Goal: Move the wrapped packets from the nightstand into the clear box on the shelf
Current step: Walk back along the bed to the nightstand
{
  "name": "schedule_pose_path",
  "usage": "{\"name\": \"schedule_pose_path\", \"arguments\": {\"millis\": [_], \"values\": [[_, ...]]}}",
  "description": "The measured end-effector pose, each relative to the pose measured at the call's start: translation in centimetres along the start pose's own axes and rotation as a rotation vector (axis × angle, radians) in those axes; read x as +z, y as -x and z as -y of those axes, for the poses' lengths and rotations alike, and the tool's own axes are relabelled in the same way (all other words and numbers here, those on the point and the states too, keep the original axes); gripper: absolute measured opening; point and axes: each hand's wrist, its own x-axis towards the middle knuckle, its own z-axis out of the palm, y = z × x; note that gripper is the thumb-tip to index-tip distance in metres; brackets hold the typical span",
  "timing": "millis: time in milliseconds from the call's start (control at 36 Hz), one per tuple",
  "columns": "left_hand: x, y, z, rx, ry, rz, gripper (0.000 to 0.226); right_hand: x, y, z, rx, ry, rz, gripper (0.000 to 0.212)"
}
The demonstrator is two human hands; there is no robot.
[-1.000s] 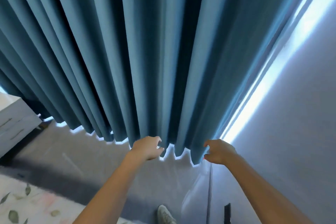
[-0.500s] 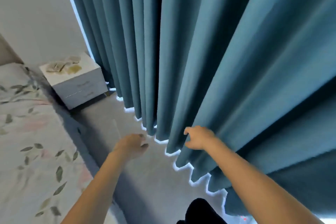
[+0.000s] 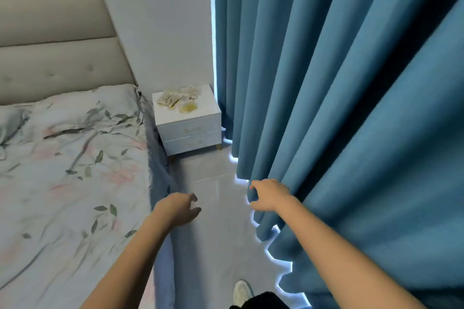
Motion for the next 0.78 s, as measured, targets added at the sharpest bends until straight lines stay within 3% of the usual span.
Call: {"name": "schedule_pose_path", "arguments": {"millis": [139, 361, 778], "values": [[-6.9, -6.0, 3.0, -0.103, 0.040, -0.097, 0.046, -6.5, -10.2, 2.8, -0.075, 0.085, 0.026, 0.051], [-16.4, -18.1, 11.1, -0.179, 0.106, -0.097, 0.037, -13.5, -27.7, 10.2, -0.179, 0.162, 0.073, 0.049], [-29.7, -39.8, 24.1, -0.181, 0.120, -0.050, 0.043, -22.4, -52.9, 18.4, -0.085, 0.006, 0.128, 0.050]]}}
